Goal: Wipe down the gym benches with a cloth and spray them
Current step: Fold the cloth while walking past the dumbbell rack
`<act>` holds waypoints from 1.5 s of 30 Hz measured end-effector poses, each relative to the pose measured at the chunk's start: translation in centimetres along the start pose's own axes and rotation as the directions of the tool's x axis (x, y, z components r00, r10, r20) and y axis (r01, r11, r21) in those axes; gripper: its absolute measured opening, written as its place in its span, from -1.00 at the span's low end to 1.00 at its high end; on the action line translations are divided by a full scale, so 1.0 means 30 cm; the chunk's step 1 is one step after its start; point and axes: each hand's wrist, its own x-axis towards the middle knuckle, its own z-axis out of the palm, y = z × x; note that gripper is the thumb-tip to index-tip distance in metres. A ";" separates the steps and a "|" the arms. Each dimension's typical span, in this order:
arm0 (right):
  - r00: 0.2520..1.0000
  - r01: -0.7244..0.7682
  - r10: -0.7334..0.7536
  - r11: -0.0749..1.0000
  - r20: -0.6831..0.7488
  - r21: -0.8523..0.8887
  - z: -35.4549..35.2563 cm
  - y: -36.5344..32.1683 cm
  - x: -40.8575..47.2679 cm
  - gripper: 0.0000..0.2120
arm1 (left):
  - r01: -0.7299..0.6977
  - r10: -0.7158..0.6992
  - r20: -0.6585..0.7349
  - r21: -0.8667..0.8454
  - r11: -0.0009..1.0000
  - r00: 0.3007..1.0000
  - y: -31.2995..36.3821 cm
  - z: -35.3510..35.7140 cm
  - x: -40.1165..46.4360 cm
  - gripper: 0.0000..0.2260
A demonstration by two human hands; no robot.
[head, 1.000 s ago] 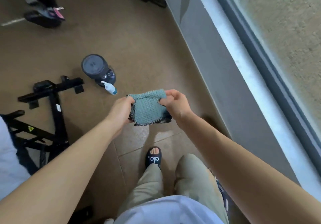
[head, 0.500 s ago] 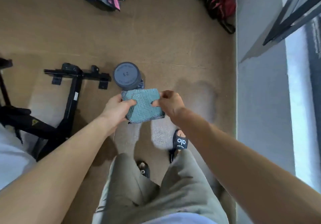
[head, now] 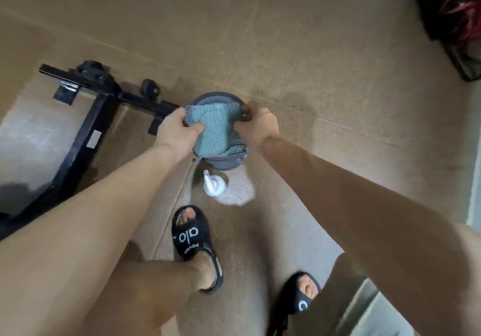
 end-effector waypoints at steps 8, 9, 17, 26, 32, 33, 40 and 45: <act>0.894 0.362 -0.398 0.912 -0.205 -0.191 0.228 0.167 0.253 -0.78 | -0.158 0.209 -0.188 0.255 0.954 0.960 -0.206 0.068 0.232 -0.69; 0.850 0.395 -0.430 0.902 -0.303 -0.172 0.232 0.189 0.241 -0.79 | -0.159 0.227 -0.250 0.265 0.951 0.941 -0.213 0.072 0.223 -0.59; 0.933 -0.008 0.164 0.899 -0.321 0.437 0.403 0.424 -0.008 -0.91 | 0.303 -0.297 0.101 -0.057 0.951 0.950 -0.387 0.120 0.106 -0.24; 0.903 0.310 -0.220 0.928 0.369 -0.206 0.637 0.545 0.007 -0.38 | 0.395 -0.356 0.266 -0.108 0.912 0.896 -0.481 0.213 0.108 -0.84; 0.886 0.382 -0.272 0.887 0.375 -0.259 0.580 0.498 -0.050 -0.75 | 0.429 -0.416 0.168 -0.052 0.902 0.894 -0.416 0.216 0.056 -0.85; 0.889 0.364 -0.262 0.902 0.375 -0.233 0.536 0.481 -0.088 -0.74 | 0.442 -0.427 0.207 -0.029 0.896 0.880 -0.383 0.206 0.018 -0.87; 0.915 0.187 -0.091 0.959 0.392 -0.213 0.046 0.185 -0.390 -0.81 | 0.403 -0.432 0.381 0.158 0.902 0.818 0.100 0.092 -0.339 -0.78; 0.954 0.180 -0.151 0.980 0.258 -0.091 -0.461 -0.213 -0.577 -0.76 | 0.297 -0.312 0.383 0.098 0.950 0.870 0.597 -0.042 -0.581 -0.69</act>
